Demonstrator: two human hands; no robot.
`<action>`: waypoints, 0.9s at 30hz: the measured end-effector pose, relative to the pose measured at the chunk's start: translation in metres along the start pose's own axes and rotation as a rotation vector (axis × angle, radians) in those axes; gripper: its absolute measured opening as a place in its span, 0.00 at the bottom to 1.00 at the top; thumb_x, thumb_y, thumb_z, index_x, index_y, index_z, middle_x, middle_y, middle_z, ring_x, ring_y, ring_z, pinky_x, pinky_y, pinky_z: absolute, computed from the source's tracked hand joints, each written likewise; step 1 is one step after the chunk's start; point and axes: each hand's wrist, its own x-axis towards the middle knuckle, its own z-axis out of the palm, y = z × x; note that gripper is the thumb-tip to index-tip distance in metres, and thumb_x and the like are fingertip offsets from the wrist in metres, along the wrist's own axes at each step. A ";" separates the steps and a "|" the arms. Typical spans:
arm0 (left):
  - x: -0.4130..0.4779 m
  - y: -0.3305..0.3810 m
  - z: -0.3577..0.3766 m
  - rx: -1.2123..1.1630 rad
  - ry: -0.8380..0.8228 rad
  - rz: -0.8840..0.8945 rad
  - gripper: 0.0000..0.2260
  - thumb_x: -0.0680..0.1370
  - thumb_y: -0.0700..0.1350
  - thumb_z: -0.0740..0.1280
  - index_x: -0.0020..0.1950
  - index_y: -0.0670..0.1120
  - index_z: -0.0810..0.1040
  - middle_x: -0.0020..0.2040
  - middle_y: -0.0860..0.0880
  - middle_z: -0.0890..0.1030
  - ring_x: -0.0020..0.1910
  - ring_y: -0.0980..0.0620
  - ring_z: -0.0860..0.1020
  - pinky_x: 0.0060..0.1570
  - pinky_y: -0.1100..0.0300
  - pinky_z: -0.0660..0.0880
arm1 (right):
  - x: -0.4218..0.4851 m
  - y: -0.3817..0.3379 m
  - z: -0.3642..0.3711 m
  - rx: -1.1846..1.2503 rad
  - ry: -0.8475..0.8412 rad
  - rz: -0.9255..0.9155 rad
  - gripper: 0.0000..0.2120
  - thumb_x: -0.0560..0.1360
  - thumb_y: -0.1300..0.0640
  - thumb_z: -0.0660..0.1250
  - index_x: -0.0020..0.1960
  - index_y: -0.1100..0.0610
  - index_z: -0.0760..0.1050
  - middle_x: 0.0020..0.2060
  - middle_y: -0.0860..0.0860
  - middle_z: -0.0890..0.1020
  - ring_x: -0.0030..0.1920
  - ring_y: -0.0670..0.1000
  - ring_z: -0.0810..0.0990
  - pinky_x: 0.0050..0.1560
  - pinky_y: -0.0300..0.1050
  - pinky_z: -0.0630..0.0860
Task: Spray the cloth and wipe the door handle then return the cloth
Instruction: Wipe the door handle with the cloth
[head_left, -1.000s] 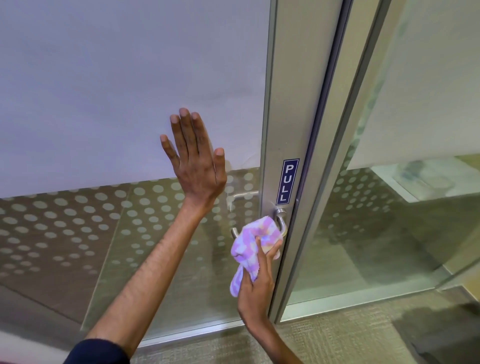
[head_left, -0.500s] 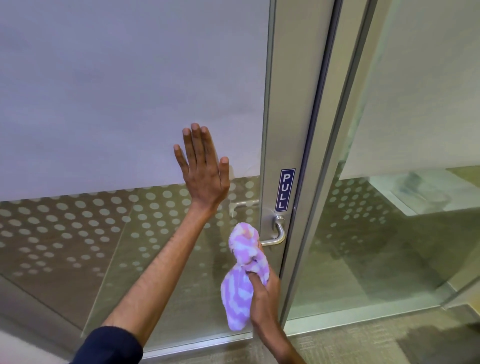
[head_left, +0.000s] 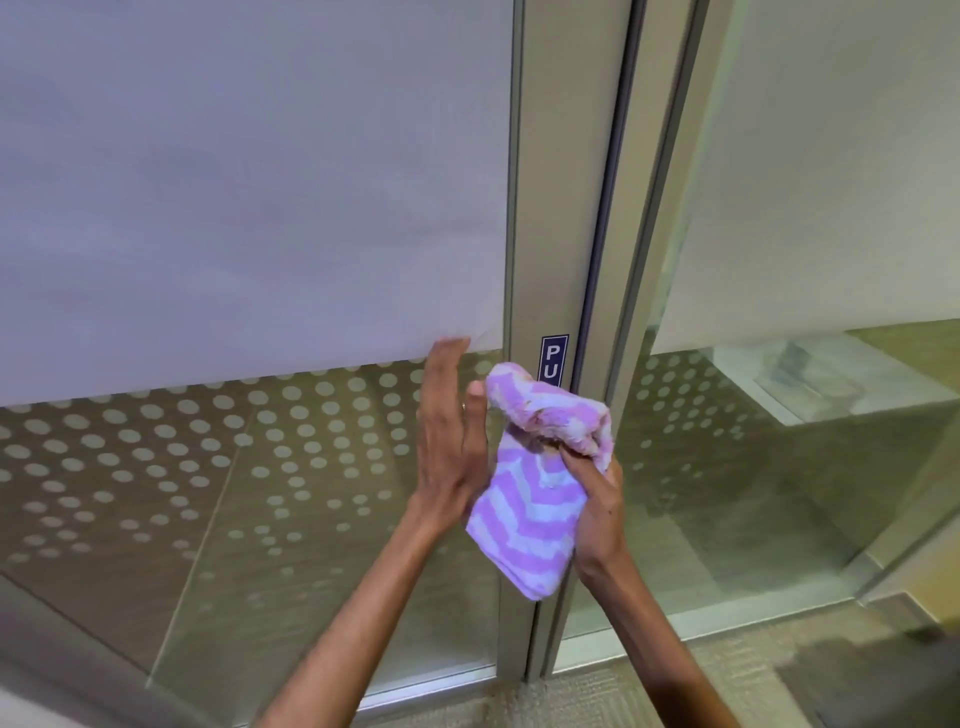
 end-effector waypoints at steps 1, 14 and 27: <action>-0.007 0.004 0.001 -0.090 -0.058 -0.116 0.27 0.82 0.61 0.47 0.72 0.49 0.71 0.71 0.52 0.74 0.72 0.59 0.69 0.72 0.50 0.67 | 0.000 -0.003 0.000 0.035 -0.016 0.023 0.17 0.68 0.59 0.69 0.56 0.60 0.77 0.48 0.57 0.83 0.49 0.57 0.82 0.55 0.53 0.77; -0.049 0.019 0.013 -0.786 -0.299 -0.698 0.27 0.75 0.54 0.71 0.63 0.35 0.73 0.50 0.41 0.84 0.48 0.43 0.83 0.50 0.49 0.81 | -0.007 -0.025 -0.021 0.028 -0.044 0.213 0.09 0.70 0.61 0.67 0.49 0.61 0.81 0.43 0.60 0.85 0.42 0.59 0.84 0.49 0.53 0.79; -0.083 0.051 0.057 -0.642 -0.201 -0.584 0.12 0.79 0.53 0.68 0.50 0.44 0.80 0.42 0.48 0.83 0.40 0.52 0.78 0.44 0.50 0.75 | -0.033 -0.054 -0.075 -0.494 0.195 0.000 0.08 0.78 0.57 0.67 0.52 0.60 0.82 0.44 0.54 0.87 0.41 0.49 0.84 0.41 0.43 0.79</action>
